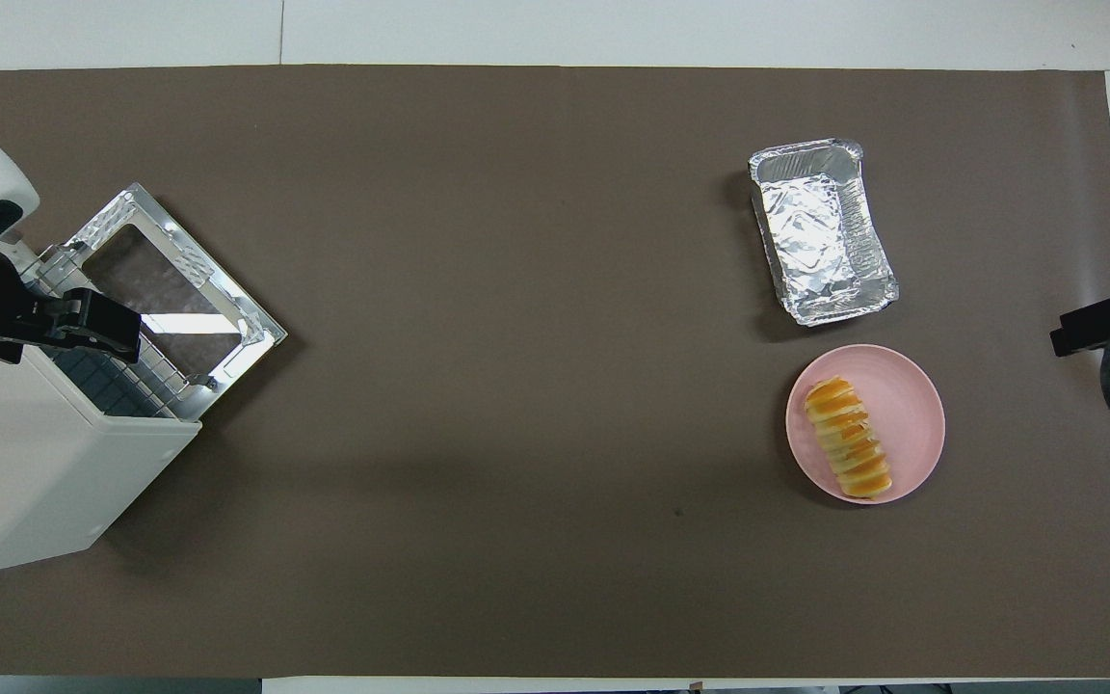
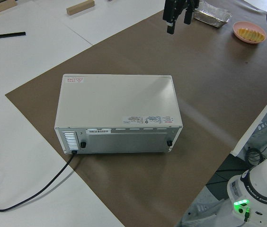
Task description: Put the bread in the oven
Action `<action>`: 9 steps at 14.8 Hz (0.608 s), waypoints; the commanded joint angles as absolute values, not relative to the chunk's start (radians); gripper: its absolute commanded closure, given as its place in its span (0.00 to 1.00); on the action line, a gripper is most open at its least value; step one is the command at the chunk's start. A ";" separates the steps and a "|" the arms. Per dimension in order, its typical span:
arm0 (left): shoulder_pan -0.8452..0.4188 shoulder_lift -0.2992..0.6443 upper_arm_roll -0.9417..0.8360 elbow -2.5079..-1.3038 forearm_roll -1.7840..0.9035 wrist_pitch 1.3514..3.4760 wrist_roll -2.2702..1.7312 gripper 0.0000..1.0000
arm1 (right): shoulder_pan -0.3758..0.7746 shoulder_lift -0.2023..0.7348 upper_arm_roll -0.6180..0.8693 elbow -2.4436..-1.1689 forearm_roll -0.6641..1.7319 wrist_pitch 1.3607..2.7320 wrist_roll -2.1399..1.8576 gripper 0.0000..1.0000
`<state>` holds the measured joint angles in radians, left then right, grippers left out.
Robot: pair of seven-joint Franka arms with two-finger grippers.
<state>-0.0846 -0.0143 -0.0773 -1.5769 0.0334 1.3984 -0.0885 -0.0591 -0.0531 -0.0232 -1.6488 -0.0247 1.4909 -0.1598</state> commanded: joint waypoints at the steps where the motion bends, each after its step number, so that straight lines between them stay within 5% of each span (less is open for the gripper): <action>1: -0.078 -0.041 -0.077 -1.606 0.020 1.417 -0.094 0.00 | -0.080 -0.049 -0.014 -1.638 -0.021 1.486 -0.193 0.00; 9: -0.078 -0.041 -0.077 -1.606 0.020 1.417 -0.092 0.00 | -0.077 -0.069 -0.014 -1.681 -0.023 1.480 -0.196 0.00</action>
<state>-0.0846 -0.0143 -0.0773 -1.5769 0.0334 1.3984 -0.0886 -0.0591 -0.0531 -0.0232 -1.6554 -0.0247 1.4850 -0.1598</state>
